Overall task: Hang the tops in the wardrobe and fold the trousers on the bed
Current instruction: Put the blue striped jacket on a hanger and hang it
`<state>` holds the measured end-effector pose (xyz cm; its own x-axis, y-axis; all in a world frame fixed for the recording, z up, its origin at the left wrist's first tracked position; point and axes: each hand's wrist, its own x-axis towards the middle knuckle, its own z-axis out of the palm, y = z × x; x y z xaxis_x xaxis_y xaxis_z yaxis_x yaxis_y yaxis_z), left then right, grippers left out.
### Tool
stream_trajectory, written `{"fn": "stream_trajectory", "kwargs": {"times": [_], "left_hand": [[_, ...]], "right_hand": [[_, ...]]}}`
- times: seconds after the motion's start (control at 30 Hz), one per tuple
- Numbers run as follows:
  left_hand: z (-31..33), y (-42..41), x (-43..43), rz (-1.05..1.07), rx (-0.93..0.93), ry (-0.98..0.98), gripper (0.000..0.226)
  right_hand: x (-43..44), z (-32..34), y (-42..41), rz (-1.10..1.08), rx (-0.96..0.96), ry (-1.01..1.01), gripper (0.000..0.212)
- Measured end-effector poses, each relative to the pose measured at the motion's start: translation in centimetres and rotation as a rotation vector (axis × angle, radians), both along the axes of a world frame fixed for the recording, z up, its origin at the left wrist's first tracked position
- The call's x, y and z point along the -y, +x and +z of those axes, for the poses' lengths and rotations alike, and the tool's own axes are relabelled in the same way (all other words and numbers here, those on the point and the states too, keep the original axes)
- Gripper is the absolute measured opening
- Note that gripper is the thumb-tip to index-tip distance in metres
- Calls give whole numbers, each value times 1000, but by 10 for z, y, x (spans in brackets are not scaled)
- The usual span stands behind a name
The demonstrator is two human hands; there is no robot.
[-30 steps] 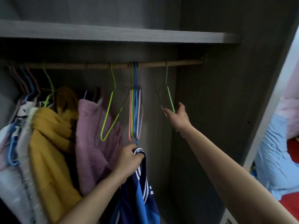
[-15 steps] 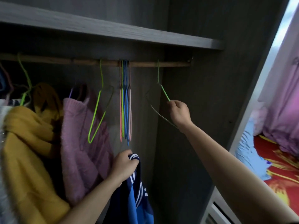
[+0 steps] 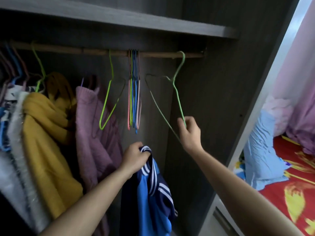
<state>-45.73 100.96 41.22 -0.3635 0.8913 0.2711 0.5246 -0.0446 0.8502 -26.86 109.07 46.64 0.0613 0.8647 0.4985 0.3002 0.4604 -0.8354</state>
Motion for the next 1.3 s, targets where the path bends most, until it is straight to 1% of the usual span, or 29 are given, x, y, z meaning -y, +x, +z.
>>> {"fn": "stream_trajectory", "kwargs": {"times": [0.07, 0.1, 0.17, 0.23, 0.27, 0.33, 0.43, 0.47, 0.5, 0.53, 0.6, 0.67, 0.73, 0.8, 0.9, 1.03, 1.1, 1.2, 1.27, 1.3], "left_hand": [[1, 5, 5, 5, -13, -19, 20], [1, 8, 7, 0, -12, -21, 23], [-1, 13, 8, -15, -19, -28, 24], [-3, 18, 7, -25, -36, -44, 20], [-4, 20, 7, -27, -42, -60, 19], [-8, 23, 3, -33, -47, -115, 17], [-16, 27, -8, -47, -53, -223, 9], [-18, 29, -12, -41, -71, -247, 4], [-21, 30, -16, -33, -90, -263, 2], [-25, 30, -18, -28, -103, -281, 5], [-34, 31, -19, -22, -122, -323, 7], [-45, 31, -17, -23, -162, -361, 6], [-54, 32, -16, -25, -201, -382, 9], [-56, 36, -15, -17, -266, -396, 9], [-52, 49, -16, -48, -363, -362, 4], [-36, 77, -13, -160, -446, -266, 5], [-25, 87, -9, -250, -458, -203, 10], [-7, 95, -7, -390, -479, -112, 25], [5, 99, -7, -426, -468, -60, 35], [10, 99, -7, -424, -457, -32, 39]], "right_hand": [[27, -57, 12, 0, 33, -52, 23], [35, -78, 18, 19, 58, -126, 24], [42, -98, 28, 73, 75, -277, 24], [43, -100, 40, 70, 161, -260, 39], [46, -98, 47, 49, 222, -225, 42], [59, -96, 63, 38, 319, -178, 37], [88, -96, 88, 81, 443, -166, 27], [96, -96, 97, 98, 452, -179, 28], [104, -95, 106, 106, 461, -198, 33], [112, -93, 115, 106, 478, -222, 38], [126, -90, 132, 90, 505, -252, 36], [138, -87, 147, 85, 467, -269, 32], [150, -79, 159, 128, 434, -299, 33], [158, -72, 167, 214, 440, -332, 30], [165, -72, 163, 293, 448, -335, 25], [162, -80, 147, 267, 439, -315, 26], [154, -85, 138, 274, 456, -385, 27], [145, -100, 122, 328, 486, -508, 24], [140, -107, 115, 320, 504, -549, 25], [138, -106, 114, 302, 460, -565, 27]]}}
